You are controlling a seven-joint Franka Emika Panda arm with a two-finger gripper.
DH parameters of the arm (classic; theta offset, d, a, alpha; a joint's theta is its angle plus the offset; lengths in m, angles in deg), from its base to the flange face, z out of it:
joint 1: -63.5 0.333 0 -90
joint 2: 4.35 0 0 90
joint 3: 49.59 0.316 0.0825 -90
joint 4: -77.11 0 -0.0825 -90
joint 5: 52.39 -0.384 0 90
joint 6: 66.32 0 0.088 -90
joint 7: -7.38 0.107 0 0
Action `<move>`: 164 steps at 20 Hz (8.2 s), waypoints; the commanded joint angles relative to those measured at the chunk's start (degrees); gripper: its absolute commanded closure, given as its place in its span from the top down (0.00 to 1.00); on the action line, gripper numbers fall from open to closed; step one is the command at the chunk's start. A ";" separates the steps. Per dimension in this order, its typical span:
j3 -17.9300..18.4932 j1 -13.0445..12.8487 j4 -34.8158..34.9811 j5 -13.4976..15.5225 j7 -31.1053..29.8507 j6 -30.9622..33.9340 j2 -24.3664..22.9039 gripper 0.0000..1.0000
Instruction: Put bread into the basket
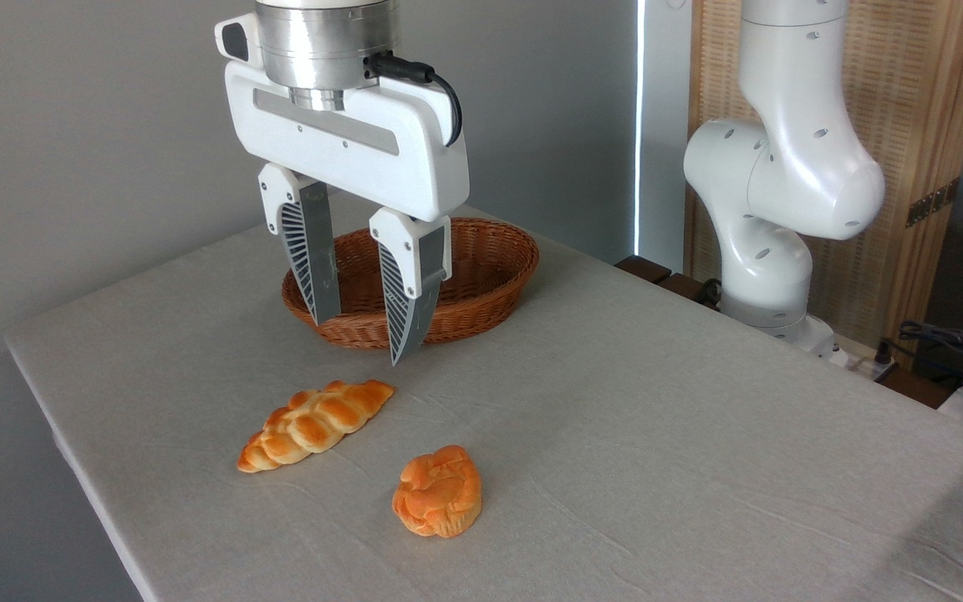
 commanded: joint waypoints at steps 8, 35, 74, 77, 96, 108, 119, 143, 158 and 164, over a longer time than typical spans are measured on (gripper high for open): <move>-0.35 -0.24 0.57 4.11 -0.13 2.09 -0.49 1.00; -0.62 -0.33 25.87 -0.90 2.06 -15.13 -5.24 1.00; 0.09 -0.33 33.00 -0.37 7.69 -28.32 -2.95 0.17; -0.08 -0.33 32.21 -0.02 7.43 -27.71 -3.30 0.17; -28.47 -4.45 24.21 8.86 -3.03 -13.80 -8.50 0.65; -28.65 -8.41 24.56 9.21 -3.12 -19.00 -2.07 1.00; -27.77 -8.24 23.77 8.77 -3.12 -16.64 -3.12 1.00; -3.78 -5.43 2.24 -2.85 0.12 5.25 -3.30 1.00; -2.19 -5.43 1.80 1.56 0.57 8.25 -3.12 1.00; -3.33 -3.93 1.80 1.47 0.57 8.25 -2.69 1.00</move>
